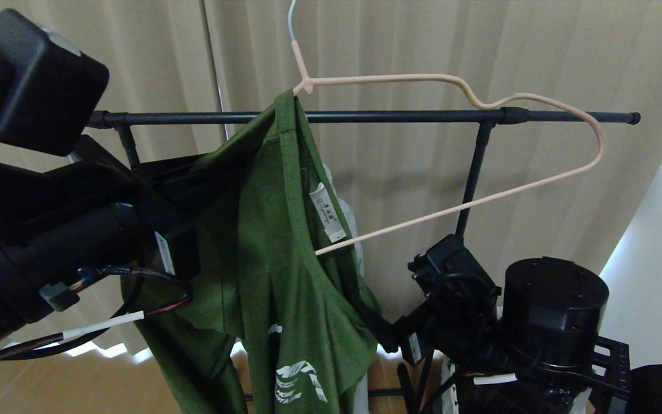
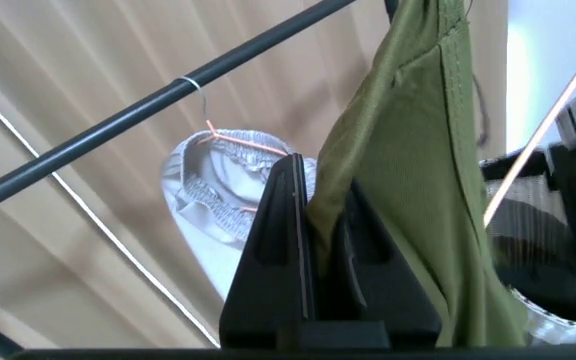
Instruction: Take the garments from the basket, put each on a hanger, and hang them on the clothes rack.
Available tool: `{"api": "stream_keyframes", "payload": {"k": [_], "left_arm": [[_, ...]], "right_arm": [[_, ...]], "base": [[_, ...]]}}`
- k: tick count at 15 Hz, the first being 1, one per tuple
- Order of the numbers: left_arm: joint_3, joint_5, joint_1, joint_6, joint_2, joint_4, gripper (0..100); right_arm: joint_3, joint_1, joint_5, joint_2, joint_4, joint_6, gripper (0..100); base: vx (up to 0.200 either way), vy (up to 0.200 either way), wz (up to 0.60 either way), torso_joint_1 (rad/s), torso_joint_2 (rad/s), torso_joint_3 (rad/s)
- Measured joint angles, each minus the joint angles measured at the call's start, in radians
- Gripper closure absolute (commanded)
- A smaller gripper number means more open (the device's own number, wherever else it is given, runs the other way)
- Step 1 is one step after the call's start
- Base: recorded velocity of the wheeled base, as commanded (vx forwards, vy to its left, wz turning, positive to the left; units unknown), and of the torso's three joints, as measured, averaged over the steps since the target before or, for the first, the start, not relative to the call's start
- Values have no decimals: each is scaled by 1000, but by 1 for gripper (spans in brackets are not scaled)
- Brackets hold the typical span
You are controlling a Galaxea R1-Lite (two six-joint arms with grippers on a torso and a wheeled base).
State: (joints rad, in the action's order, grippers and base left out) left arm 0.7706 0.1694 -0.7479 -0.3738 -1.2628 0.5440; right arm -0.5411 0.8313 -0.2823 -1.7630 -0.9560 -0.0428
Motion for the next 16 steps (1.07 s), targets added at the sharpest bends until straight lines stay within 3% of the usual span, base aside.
{"api": "stream_keyframes", "payload": {"k": [5,9,13,16], "left_arm": [[-55,8,84,-64,15,0,100],[-170,8,167,-146,51,1,100],[-265,6,215,-200,90,3,100],[-329,4,264,-286,112,3,100]], "right_arm": [[82,-165,-13,111,35,-3,0],[42,-306,2,211,104,0,0],[-1,-354,4,249,107,3,0],[-17,-359,25,259,110,5,0]], "base": [[0,0,0,0,0,0],[0,0,0,0,0,0],[0,0,0,0,0,0],[0,0,0,0,0,0]]}}
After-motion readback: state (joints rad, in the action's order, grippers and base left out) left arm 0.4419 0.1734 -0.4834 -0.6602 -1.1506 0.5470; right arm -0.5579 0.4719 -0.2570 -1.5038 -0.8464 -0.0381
